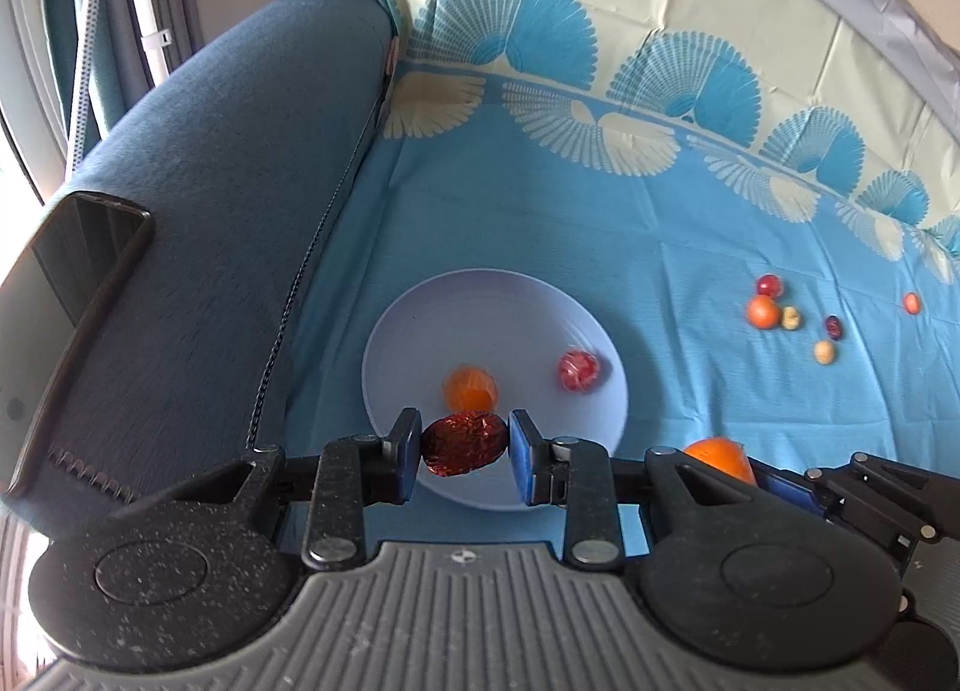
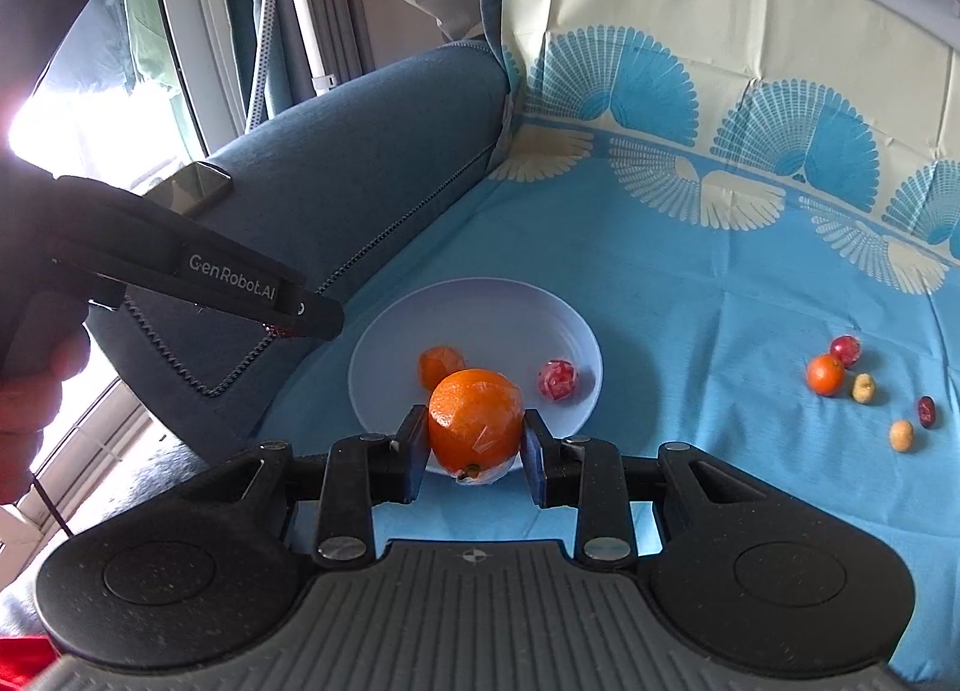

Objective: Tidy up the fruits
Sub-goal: 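Carry the date and orange over the plate and open both tools to drop them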

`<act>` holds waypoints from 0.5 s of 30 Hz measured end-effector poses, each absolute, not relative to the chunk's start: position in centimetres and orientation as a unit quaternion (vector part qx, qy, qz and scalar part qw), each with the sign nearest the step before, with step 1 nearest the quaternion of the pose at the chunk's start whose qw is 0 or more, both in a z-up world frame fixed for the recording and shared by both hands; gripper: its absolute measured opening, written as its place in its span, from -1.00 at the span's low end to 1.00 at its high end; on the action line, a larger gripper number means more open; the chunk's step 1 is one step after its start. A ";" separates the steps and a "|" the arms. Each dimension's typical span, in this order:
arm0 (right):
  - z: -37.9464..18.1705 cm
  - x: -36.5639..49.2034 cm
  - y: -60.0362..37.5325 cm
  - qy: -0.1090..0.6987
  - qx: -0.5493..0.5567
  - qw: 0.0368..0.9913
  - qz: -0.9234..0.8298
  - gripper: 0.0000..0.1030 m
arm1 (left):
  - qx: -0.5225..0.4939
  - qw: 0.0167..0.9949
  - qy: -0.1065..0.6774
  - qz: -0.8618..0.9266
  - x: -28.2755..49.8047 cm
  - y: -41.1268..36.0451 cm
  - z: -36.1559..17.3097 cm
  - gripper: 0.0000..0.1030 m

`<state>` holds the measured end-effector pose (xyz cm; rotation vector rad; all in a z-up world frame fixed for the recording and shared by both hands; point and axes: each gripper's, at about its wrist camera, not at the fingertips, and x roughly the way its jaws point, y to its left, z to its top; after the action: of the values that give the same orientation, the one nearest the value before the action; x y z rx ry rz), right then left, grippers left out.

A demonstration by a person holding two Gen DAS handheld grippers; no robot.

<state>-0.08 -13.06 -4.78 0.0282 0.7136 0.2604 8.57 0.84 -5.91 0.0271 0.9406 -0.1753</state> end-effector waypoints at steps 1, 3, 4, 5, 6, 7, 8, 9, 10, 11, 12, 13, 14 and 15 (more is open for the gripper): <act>-5.2 0.6 -13.0 0.350 0.012 0.928 0.127 -0.35 | 0.014 0.887 0.455 -0.083 9.3 0.8 -6.3 -0.34; -6.1 1.9 -12.7 0.357 0.010 0.926 0.126 -0.35 | 0.016 0.884 0.459 -0.082 10.6 0.8 -7.3 -0.34; -6.5 2.6 -12.6 0.360 0.008 0.925 0.126 -0.35 | 0.017 0.883 0.462 -0.080 11.3 0.7 -7.7 -0.34; -6.9 3.3 -12.6 0.364 0.007 0.923 0.125 -0.35 | 0.018 0.881 0.466 -0.079 12.0 0.7 -8.2 -0.34; -7.4 3.9 -12.5 0.368 0.008 0.921 0.126 -0.35 | 0.019 0.880 0.468 -0.079 12.7 0.6 -8.8 -0.34; -7.8 4.5 -12.5 0.372 0.009 0.920 0.127 -0.35 | 0.021 0.879 0.470 -0.076 13.3 0.5 -9.3 -0.34; -8.2 5.0 -12.5 0.375 0.008 0.918 0.127 -0.35 | 0.025 0.878 0.473 -0.072 13.9 0.5 -9.9 -0.34; -8.7 5.5 -12.4 0.379 0.006 0.917 0.128 -0.34 | 0.027 0.876 0.477 -0.070 14.5 0.4 -10.4 -0.34; -9.1 6.0 -12.4 0.382 0.005 0.915 0.129 -0.34 | 0.028 0.874 0.480 -0.069 15.1 0.3 -11.0 -0.34; -9.5 6.5 -12.4 0.384 0.003 0.914 0.129 -0.34 | 0.030 0.872 0.483 -0.067 15.6 0.3 -11.5 -0.34; -10.0 6.9 -12.3 0.387 0.002 0.913 0.129 -0.34 | 0.030 0.871 0.487 -0.067 16.1 0.2 -12.0 -0.34; -10.4 7.3 -12.3 0.390 0.001 0.912 0.130 -0.34 | 0.030 0.869 0.488 -0.068 16.5 0.2 -12.5 -0.34; -10.8 7.7 -12.3 0.393 0.001 0.910 0.130 -0.34 | 0.032 0.869 0.489 -0.068 16.9 0.1 -12.9 -0.34; -11.1 8.0 -12.3 0.395 0.000 0.909 0.131 -0.34 | 0.033 0.869 0.490 -0.068 17.2 0.0 -13.2 -0.34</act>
<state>8.04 -12.26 -11.11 -0.0002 0.8157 0.2710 17.16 0.04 -13.25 0.0692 1.0244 -0.1421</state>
